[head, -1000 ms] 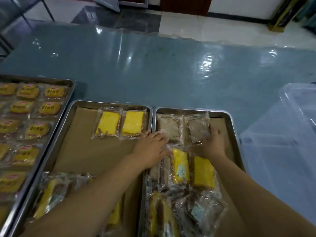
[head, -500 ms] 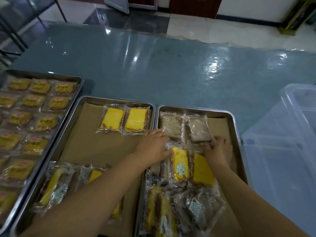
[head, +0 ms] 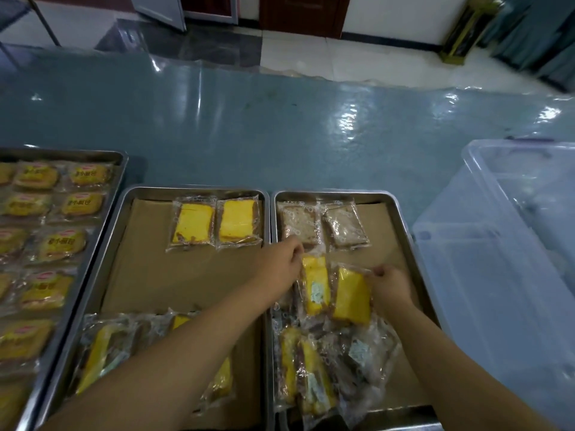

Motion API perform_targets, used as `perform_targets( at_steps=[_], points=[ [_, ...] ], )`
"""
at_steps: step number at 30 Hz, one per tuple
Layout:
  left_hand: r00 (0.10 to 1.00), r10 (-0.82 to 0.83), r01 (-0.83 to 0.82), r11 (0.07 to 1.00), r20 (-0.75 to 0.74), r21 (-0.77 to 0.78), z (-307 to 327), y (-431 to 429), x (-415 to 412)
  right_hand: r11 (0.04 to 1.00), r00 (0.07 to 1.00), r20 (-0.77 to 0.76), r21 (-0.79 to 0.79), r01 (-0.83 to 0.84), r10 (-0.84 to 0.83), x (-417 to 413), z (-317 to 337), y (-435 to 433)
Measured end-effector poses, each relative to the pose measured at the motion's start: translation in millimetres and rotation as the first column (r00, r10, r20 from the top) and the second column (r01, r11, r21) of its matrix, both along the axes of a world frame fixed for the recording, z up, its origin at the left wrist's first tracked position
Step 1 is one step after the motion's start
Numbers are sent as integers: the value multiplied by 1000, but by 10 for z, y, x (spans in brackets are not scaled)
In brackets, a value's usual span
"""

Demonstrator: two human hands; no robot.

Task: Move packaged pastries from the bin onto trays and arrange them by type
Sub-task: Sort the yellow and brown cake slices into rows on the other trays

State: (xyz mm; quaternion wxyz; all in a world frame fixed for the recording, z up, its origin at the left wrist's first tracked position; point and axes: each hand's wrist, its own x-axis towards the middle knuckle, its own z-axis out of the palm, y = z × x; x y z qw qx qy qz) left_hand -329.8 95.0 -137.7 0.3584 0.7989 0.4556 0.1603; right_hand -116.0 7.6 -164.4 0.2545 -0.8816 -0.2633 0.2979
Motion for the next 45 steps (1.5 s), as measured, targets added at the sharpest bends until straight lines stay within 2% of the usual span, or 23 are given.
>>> perform_targets(
  at_steps=[3,6,9,11,14,17,20,24,28,31,33,34,35,37,38,39,41,43,45],
  points=[
    [992,98,-101,994,74,37,225,21,-233,977,991,-95,186,106,-89,-180,162,77],
    [965,232,-245,963,120,108,433,206,-589,933,974,-202,319,166,-104,-424,360,212],
    [940,313,-339,897,134,283,576,491,-1071,896,956,-276,391,208,-101,-733,565,398],
    [931,339,-365,840,139,401,626,666,-1419,890,953,-298,419,179,-51,-976,658,526],
    [925,358,-374,799,127,471,591,878,-1891,903,959,-281,422,83,43,-1343,709,692],
    [939,334,-331,824,77,460,469,1032,-2234,915,958,-262,404,2,113,-1665,689,802],
    [959,280,-240,877,-38,417,319,1091,-2472,920,965,-214,387,-60,152,-1895,638,877],
    [952,302,-287,937,-51,199,102,1030,-2718,925,968,-189,370,-84,164,-2060,521,932],
    [939,311,-301,950,-146,88,-89,1019,-2874,935,981,-81,323,-144,179,-2122,413,978],
    [904,356,-322,931,-236,172,-186,1029,-2911,948,978,-48,261,-185,204,-2134,328,984],
    [900,327,-235,921,-289,311,-257,1042,-2904,944,971,47,229,-239,235,-2155,294,957],
    [902,288,-167,920,-322,354,-294,1055,-2886,935,949,179,200,-294,260,-2167,292,933],
    [902,239,-102,927,-359,362,-337,1074,-2862,915,889,349,165,-368,295,-2182,285,897],
    [886,140,11,947,-443,321,-419,1118,-2767,832,694,604,89,-547,392,-2240,253,813],
    [869,95,56,956,-486,286,-458,1138,-2702,782,614,649,45,-621,450,-2277,226,770],
    [849,56,90,965,-526,248,-498,1153,-2639,735,557,650,-5,-678,518,-2316,195,729],
    [816,4,120,977,-578,177,-570,1164,-2532,668,511,564,-100,-737,649,-2389,114,663],
    [827,-37,124,985,-561,117,-621,1173,-2464,620,484,464,-199,-759,742,-2423,26,626],
    [837,-74,140,987,-542,82,-661,1166,-2421,570,419,440,-303,-764,795,-2409,-16,613]
  ],
)
